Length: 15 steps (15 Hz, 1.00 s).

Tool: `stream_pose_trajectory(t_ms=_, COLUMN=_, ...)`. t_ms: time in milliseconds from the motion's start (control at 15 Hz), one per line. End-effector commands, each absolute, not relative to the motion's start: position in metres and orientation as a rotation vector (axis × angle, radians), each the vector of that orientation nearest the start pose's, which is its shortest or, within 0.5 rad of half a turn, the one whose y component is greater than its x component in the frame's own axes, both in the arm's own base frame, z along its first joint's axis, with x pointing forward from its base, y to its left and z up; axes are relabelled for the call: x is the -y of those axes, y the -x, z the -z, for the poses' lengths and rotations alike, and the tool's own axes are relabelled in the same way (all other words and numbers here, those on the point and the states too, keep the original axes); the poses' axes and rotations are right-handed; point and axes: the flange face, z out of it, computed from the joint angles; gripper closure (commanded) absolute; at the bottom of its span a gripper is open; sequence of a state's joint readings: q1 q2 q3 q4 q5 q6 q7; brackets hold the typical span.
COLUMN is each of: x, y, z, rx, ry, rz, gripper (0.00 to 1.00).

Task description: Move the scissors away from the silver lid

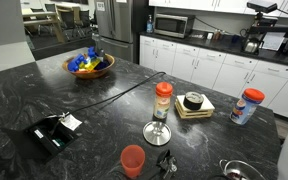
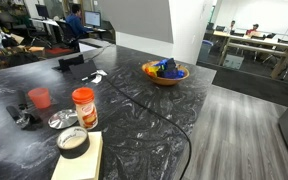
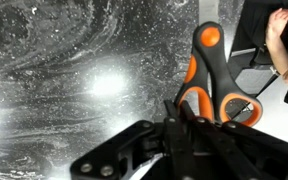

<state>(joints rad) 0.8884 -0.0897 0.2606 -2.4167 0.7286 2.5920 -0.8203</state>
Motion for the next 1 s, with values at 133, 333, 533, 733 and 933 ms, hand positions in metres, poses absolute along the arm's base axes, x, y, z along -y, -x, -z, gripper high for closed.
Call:
stream_pose_trajectory(t_ms=133, x=-0.448, y=-0.220, z=-0.357, rx=1.659, ry=2.120, rz=0.296, gripper=0.67)
stream_pose_trajectory(t_ms=333, x=-0.447, y=-0.223, z=-0.361, rx=1.607, ry=2.129, rz=0.295, gripper=0.45)
stream_pose_trajectory(t_ms=533, x=-0.442, y=-0.234, z=-0.368, rx=1.546, ry=2.151, rz=0.309, gripper=0.25)
stream_pose_trajectory(t_ms=733, x=-0.424, y=-0.264, z=-0.374, rx=1.442, ry=2.223, rz=0.371, gripper=0.06)
stream_pose_trajectory(t_ms=933, x=-0.393, y=-0.311, z=-0.376, rx=1.281, ry=2.320, rz=0.440, gripper=0.00)
